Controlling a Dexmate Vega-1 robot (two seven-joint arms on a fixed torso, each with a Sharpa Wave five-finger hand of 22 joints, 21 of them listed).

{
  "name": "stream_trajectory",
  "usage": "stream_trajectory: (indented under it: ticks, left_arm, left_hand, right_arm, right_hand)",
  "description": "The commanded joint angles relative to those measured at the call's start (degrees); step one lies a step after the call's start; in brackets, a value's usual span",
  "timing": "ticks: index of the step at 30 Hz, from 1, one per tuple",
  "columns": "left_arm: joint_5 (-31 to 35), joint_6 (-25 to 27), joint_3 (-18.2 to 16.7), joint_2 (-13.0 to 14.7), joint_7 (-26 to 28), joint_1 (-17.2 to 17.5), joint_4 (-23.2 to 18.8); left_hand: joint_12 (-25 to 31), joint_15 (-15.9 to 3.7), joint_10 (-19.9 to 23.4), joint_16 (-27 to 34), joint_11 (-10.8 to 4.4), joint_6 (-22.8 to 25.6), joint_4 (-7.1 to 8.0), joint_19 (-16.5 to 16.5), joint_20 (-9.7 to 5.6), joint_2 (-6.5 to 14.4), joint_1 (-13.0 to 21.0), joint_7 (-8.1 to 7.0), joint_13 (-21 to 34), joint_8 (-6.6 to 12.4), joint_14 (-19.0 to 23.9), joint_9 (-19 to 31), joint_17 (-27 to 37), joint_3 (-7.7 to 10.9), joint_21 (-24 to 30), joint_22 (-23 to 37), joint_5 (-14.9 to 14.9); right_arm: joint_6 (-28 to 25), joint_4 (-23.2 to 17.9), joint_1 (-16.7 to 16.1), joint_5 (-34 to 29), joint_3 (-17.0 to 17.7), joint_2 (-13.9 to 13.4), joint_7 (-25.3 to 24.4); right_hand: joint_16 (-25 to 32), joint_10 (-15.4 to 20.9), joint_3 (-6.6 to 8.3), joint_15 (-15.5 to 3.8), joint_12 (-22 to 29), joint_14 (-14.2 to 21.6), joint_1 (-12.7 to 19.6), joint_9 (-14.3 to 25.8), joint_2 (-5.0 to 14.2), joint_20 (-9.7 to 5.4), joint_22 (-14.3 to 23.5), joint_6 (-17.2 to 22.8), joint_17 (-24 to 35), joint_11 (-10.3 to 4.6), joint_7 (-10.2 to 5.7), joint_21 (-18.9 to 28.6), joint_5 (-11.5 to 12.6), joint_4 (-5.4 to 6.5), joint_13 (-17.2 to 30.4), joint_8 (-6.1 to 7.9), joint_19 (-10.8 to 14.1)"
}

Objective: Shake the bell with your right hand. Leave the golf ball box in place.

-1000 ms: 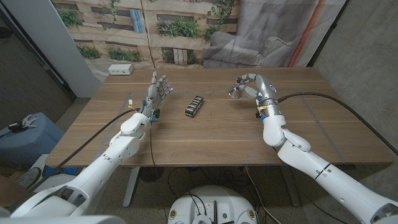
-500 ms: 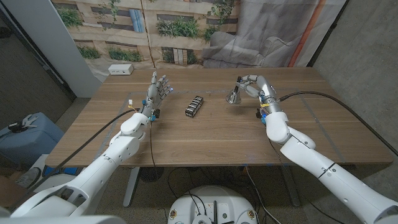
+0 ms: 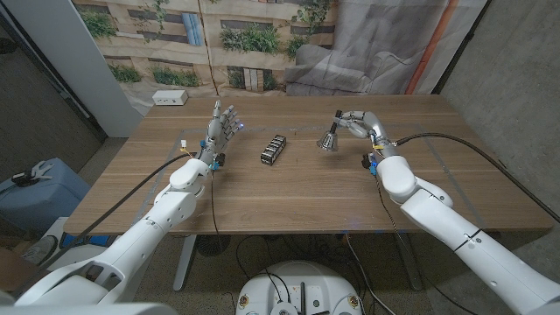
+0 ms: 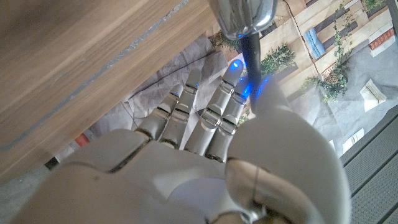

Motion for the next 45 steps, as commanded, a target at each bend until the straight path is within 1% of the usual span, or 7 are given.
stream_trajectory:
  ticks: [1,12,21,30,31,38,45]
  left_arm:
    - [0.02,0.0,0.01,-0.03,0.0,-0.03,0.06]
    - [0.01,0.0,0.0,-0.03,0.0,-0.02,0.04]
    - [0.02,-0.01,0.0,-0.03,0.0,-0.03,0.05]
    - [0.02,0.0,0.0,-0.02,0.0,-0.03,0.05]
    - [0.02,0.0,0.0,-0.03,0.0,-0.02,0.05]
    - [0.01,0.02,0.0,-0.01,0.01,-0.02,0.02]
    - [0.01,0.01,0.0,-0.01,0.0,-0.02,0.03]
  left_hand:
    - [0.32,-5.64,0.17,0.3,-0.42,-0.01,0.4,0.44,0.06,0.57,0.09,-0.45,0.29,0.32,0.45,0.24,0.26,0.01,0.39,0.32,0.37]
    - [0.32,-5.66,0.16,0.3,-0.31,-0.02,0.4,0.43,0.07,0.57,0.09,-0.45,0.29,0.32,0.44,0.24,0.26,0.01,0.39,0.32,0.36]
    - [0.33,-5.6,0.18,0.32,-0.43,-0.03,0.4,0.44,0.05,0.57,0.09,-0.45,0.29,0.31,0.47,0.24,0.26,0.01,0.39,0.32,0.37]
    - [0.34,-5.62,0.21,0.31,-0.29,-0.03,0.39,0.42,0.06,0.56,0.09,-0.45,0.29,0.31,0.44,0.24,0.26,0.01,0.38,0.32,0.37]
    - [0.33,-5.6,0.2,0.31,-0.38,-0.03,0.39,0.42,0.07,0.56,0.1,-0.45,0.29,0.31,0.46,0.24,0.26,0.01,0.38,0.32,0.37]
    - [0.31,-5.64,0.14,0.31,-0.44,-0.04,0.39,0.43,0.1,0.57,0.1,-0.45,0.29,0.31,0.45,0.24,0.26,0.02,0.39,0.32,0.37]
    - [0.32,-5.63,0.16,0.31,-0.31,-0.03,0.39,0.49,0.07,0.57,0.1,-0.45,0.29,0.31,0.46,0.24,0.26,0.02,0.41,0.32,0.37]
  right_arm:
    - [-2.44,-2.4,-1.56,11.88,2.54,-0.74,3.36]
    - [-4.1,-3.54,-1.37,14.19,1.87,-2.09,2.04]
    - [-3.66,-2.9,-0.32,13.33,0.54,-2.44,0.81]
    - [-3.32,-2.34,0.51,11.55,-0.56,-2.78,-0.19]
    - [-3.34,-2.29,0.61,11.19,-0.73,-2.85,-0.33]
    - [-2.64,-1.34,1.08,8.85,-1.75,-2.82,-1.31]
    - [-0.59,0.98,1.57,5.23,-3.29,-1.57,-3.42]
  right_hand:
    - [-0.4,0.46,-0.09,-8.03,-0.27,0.48,-1.07,0.17,0.05,-1.58,0.11,0.44,-0.13,0.18,0.55,-0.31,0.24,0.65,0.05,0.05,-0.1]
    - [-0.63,1.35,-0.16,-8.31,-0.01,0.49,-2.0,0.03,0.27,-1.55,0.1,1.26,-0.22,0.2,1.07,-0.39,0.36,0.76,0.18,0.17,-0.59]
    - [-0.52,1.41,-0.08,-8.59,-0.13,0.46,-1.73,-0.02,0.22,-1.42,0.09,1.25,-0.09,0.21,0.98,-0.35,0.43,0.26,0.08,0.05,-0.64]
    - [-0.21,0.82,0.02,-8.65,-0.54,0.13,-0.64,-0.04,-0.33,-1.32,0.08,0.62,0.27,0.18,0.18,-0.26,0.5,-1.17,0.05,-0.39,-0.63]
    - [-0.25,0.64,0.12,-8.74,-0.67,-0.15,-0.11,-0.03,-0.52,-1.22,0.07,0.52,0.32,0.14,0.13,-0.24,0.52,-1.68,0.0,-0.47,-0.62]
    - [-0.07,0.3,0.27,-8.7,-0.88,-0.48,0.98,0.01,-0.87,-1.06,0.07,0.26,0.56,0.05,-0.33,-0.19,0.52,-2.66,-0.01,-0.67,-0.56]
    - [0.14,0.14,0.53,-8.78,-0.95,-0.69,2.15,0.07,-0.98,-1.09,0.06,-0.15,0.79,-0.03,-0.8,-0.16,0.54,-3.43,0.06,-0.9,-0.52]
